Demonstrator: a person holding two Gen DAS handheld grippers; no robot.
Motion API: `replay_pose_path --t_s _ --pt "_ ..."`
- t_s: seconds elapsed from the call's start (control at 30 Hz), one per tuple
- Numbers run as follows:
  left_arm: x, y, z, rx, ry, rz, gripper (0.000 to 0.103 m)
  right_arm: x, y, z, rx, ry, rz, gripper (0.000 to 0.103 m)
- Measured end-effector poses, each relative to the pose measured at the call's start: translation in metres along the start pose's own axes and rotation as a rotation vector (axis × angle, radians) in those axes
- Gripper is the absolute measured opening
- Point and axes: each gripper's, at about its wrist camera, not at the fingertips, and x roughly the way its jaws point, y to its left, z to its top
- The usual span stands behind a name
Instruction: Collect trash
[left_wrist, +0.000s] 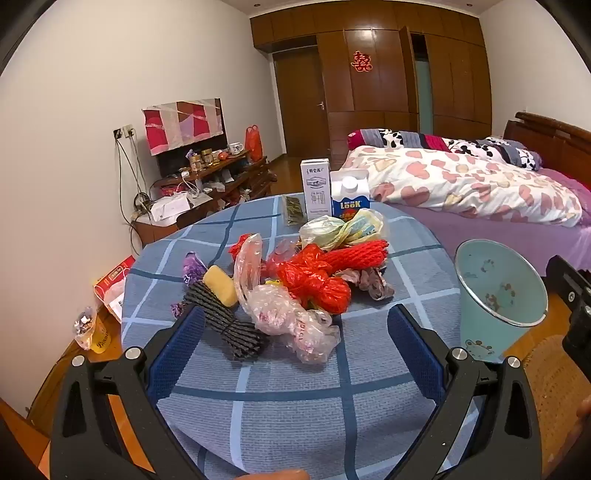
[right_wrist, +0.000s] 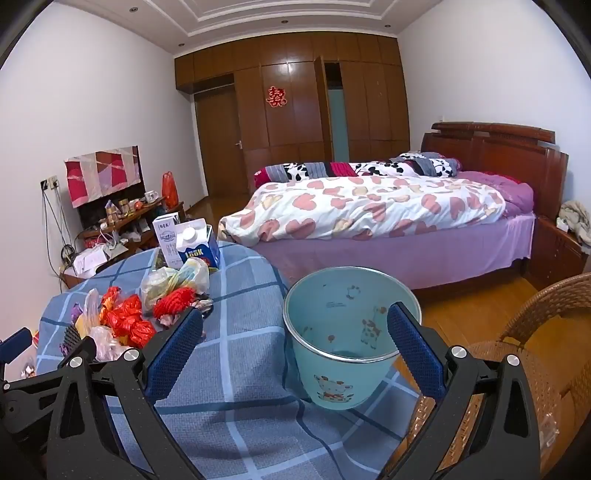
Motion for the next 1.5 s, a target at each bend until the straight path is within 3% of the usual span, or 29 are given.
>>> replay_pose_path --t_s 0.27,0.4,0.47,1.5 --pt "0.000 -0.007 -0.003 0.004 -0.006 -0.020 0.097 -0.001 -0.002 -0.001 0.007 0.008 -0.007 0.098" --pt "0.001 -0.001 -0.001 -0.016 0.003 -0.035 0.097 -0.025 -0.017 -0.001 0.010 0.014 -0.011 0.098" --pt "0.001 0.002 -0.002 -0.025 0.006 -0.038 0.097 0.003 -0.001 -0.004 -0.011 0.035 -0.017 0.098" --pt "0.000 -0.005 -0.003 0.007 0.002 -0.044 0.097 0.003 -0.003 -0.003 -0.001 0.042 -0.013 0.098"
